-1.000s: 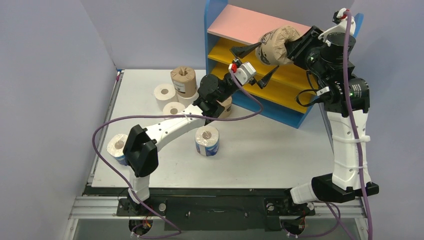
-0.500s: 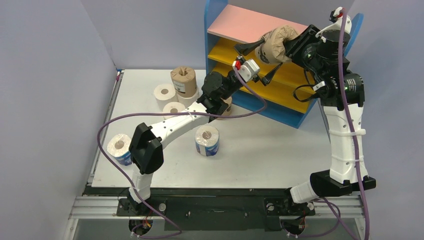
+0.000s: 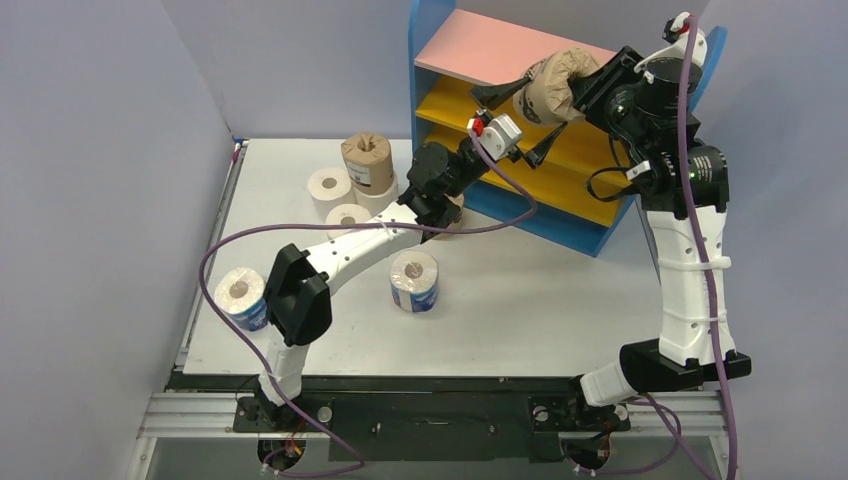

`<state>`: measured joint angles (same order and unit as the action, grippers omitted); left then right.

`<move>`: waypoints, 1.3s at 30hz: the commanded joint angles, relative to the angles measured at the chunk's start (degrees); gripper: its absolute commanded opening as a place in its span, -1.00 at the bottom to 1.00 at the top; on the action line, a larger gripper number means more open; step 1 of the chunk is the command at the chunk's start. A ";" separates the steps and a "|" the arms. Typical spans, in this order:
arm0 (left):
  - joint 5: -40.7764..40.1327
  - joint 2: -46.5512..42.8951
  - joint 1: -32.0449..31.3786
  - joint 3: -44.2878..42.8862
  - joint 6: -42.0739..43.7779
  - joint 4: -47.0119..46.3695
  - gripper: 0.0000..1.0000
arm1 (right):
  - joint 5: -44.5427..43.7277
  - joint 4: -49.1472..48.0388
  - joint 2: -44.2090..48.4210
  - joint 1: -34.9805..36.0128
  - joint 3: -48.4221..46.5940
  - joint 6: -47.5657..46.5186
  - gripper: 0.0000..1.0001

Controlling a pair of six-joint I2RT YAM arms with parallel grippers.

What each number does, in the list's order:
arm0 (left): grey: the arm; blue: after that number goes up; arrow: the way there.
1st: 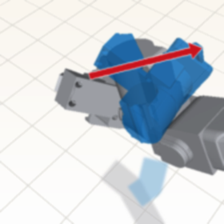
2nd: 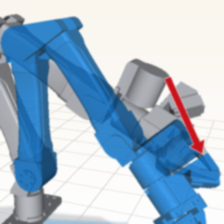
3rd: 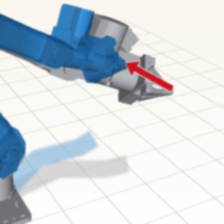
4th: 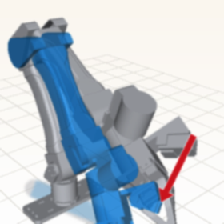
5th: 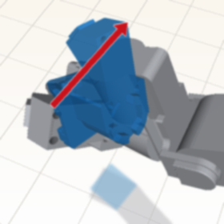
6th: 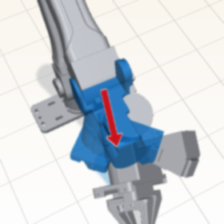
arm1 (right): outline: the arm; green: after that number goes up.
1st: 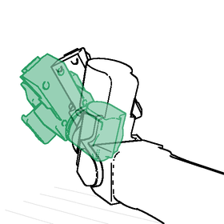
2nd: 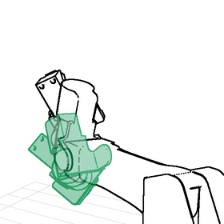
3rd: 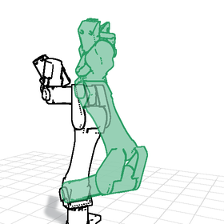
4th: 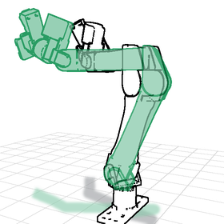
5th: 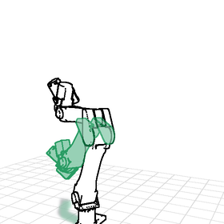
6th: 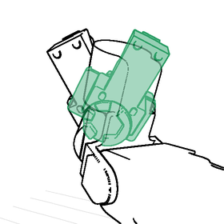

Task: Place and organize the paper towels onto the shelf
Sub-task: Place the paper towel on the shelf.

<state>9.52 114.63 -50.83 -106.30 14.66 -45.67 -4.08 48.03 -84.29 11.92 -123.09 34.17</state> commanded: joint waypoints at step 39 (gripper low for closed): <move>-1.78 8.07 1.79 -11.66 -3.66 3.50 1.00 | 7.86 -9.96 -0.63 -2.59 0.76 6.16 0.24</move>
<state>7.60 122.10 -49.01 -114.02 11.57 -40.66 1.54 41.65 -86.85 9.76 -123.15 38.85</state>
